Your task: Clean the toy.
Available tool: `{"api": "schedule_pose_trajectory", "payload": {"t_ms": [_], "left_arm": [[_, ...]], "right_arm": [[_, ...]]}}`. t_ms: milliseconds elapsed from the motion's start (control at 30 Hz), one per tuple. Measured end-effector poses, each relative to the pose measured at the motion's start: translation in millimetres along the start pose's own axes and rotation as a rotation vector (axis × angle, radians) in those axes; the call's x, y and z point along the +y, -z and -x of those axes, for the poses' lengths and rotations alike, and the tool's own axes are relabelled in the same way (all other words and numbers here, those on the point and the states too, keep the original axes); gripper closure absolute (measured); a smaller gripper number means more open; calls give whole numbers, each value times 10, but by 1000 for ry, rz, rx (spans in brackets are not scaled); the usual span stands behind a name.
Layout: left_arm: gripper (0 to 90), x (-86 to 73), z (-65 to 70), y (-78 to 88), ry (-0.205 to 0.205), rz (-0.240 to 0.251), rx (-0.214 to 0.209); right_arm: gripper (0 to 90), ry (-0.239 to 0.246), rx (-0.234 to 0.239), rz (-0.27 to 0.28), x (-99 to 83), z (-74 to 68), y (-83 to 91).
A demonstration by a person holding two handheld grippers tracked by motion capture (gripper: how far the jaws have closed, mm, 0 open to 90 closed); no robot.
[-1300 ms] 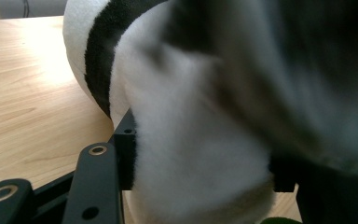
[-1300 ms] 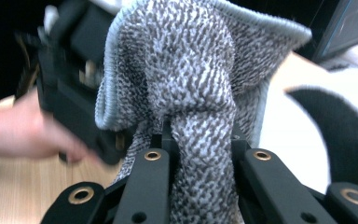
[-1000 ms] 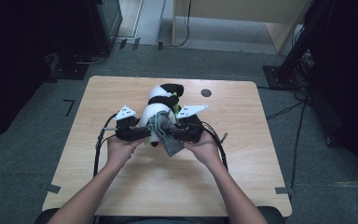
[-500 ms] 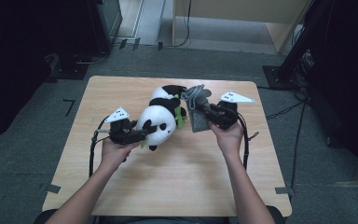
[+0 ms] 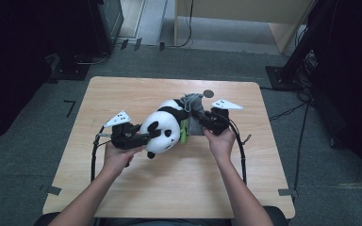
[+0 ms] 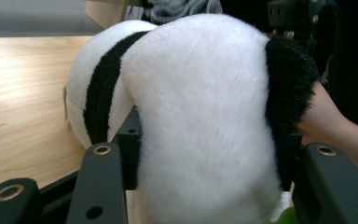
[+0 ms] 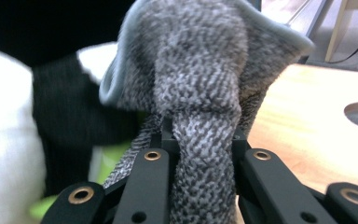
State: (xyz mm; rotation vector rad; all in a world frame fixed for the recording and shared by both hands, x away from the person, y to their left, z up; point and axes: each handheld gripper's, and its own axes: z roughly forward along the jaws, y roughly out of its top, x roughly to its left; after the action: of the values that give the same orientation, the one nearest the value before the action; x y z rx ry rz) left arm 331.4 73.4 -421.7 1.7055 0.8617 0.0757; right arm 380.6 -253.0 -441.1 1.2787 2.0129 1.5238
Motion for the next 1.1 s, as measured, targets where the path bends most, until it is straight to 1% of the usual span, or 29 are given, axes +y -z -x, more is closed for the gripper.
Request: {"api": "schedule_pose_trajectory", "payload": {"t_ms": [67,167,233,267,300,367,400,433,467,500,533,600,667,733,767,800,833,867,900,933,1000,1033,1100], "left_arm": [[481,8,-37,10,8,15,12],[484,3,-83,17,10,30,32],[485,4,-112,25,16,48,43],[485,9,-125,34,14,56,53],[484,17,-144,53,17,74,60],[484,37,-180,86,32,103,64],[484,43,-192,96,33,111,73],[483,50,-208,104,26,115,88],[482,53,-223,110,22,116,102],[482,53,-241,114,17,115,113],[482,49,-257,114,16,111,116],[482,37,-266,102,13,96,115],[482,20,-232,67,-8,79,106],[482,7,-182,32,-33,66,87],[482,-1,-143,9,-42,64,68],[482,-3,-118,-2,-42,68,56],[482,0,-90,-12,-41,73,48],[482,6,-68,-19,-49,69,60],[484,7,-57,-24,-57,64,73],[484,5,-70,-22,-57,56,74],[485,3,-123,0,-23,66,67],[485,10,-146,19,-8,76,64],[485,31,-176,63,15,114,56]], "right_arm": [[788,9,-7,-22,-29,-8,-33],[789,-9,1,-61,-92,-26,-75],[789,7,2,-108,-150,-66,-126],[789,6,11,-147,-191,-86,-176],[789,2,17,-171,-222,-102,-211],[789,12,35,-226,-278,-128,-287],[789,22,41,-266,-301,-139,-324],[790,28,43,-273,-308,-145,-331],[790,28,31,-270,-296,-147,-316],[789,18,21,-242,-262,-145,-275],[789,11,15,-201,-208,-140,-214],[789,6,10,-96,-75,-143,-67],[789,11,29,12,71,-187,67],[785,19,64,71,163,-252,113],[783,26,97,92,196,-292,114],[782,37,119,91,214,-348,89],[780,49,126,78,213,-378,64],[779,68,121,63,193,-410,27],[780,96,103,59,165,-426,4],[780,112,87,48,139,-419,-15],[782,107,65,13,88,-355,-53],[782,97,53,1,57,-310,-72],[783,60,43,-28,-26,-220,-129]]}}
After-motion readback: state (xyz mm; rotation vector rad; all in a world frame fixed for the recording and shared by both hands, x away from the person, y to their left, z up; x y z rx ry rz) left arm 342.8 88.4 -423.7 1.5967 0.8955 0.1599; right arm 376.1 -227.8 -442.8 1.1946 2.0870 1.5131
